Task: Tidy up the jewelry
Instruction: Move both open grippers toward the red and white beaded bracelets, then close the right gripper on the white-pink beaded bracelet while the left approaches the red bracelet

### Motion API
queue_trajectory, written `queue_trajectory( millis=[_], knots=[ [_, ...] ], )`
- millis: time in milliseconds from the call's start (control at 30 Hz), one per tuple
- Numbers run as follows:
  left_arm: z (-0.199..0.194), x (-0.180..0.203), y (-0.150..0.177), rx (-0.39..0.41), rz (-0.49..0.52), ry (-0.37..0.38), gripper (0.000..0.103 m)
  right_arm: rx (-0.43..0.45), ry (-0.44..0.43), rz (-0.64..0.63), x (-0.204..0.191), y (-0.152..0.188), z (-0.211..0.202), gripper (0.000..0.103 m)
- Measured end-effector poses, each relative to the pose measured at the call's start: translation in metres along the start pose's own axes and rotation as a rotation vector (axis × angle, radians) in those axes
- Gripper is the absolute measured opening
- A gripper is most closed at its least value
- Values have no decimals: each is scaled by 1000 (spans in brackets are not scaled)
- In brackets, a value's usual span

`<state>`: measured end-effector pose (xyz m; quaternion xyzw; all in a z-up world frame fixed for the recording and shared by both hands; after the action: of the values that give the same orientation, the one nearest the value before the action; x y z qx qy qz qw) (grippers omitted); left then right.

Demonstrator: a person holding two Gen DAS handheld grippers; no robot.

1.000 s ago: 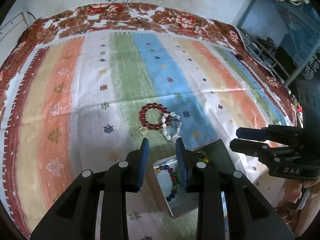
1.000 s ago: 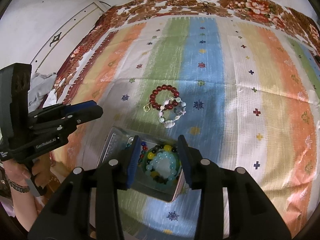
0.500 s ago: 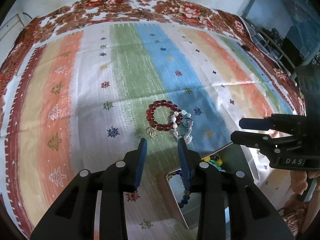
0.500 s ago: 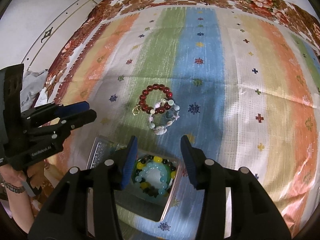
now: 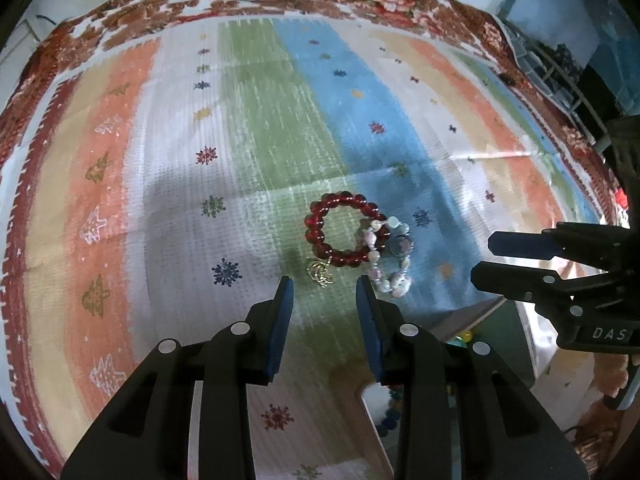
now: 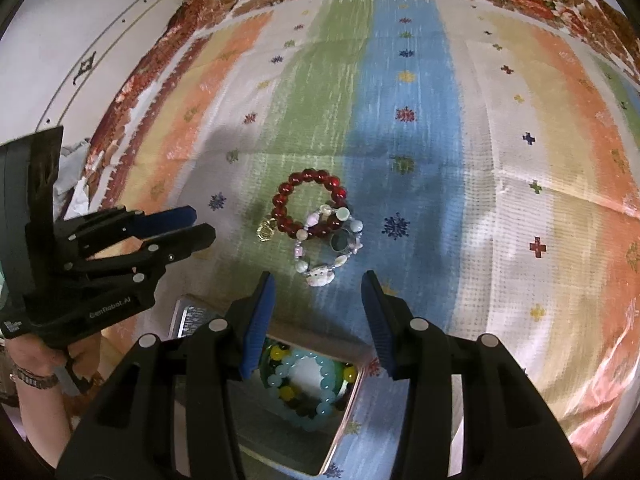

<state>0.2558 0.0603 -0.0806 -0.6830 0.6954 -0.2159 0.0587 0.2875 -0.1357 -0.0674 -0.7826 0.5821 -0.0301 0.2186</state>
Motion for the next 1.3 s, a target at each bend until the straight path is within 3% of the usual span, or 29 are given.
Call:
queue_trajectory(
  millis=[167, 500, 867, 1167, 1300],
  knots=[
    [15, -6, -6, -40, -21, 44, 32, -44, -6, -2, 6, -8, 17, 46],
    [46, -10, -12, -101, 26, -16, 32, -75, -1, 44, 21, -12, 35, 47],
    [60, -12, -12, -137, 27, -10, 32, -118, 11, 36, 25, -23, 54, 47],
    [63, -16, -12, -142, 13, -13, 32, -149, -35, 50, 27, -32, 69, 47],
    [68, -16, -16, -139, 10, -13, 24, -167, -51, 74, 31, -33, 78, 47]
  ],
)
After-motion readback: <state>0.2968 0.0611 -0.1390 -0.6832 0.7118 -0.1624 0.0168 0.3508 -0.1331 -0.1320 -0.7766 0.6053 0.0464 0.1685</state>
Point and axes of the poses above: each gripper's, at about its wrist camera, not at the fingertips, and z roughly the way its jaws point, x to its right, y to its underside, the point moved 1 cm from there along z, roughly the way its jaws point, and after that the axes turned 2 degrees about -z, right-handed, at the moved point
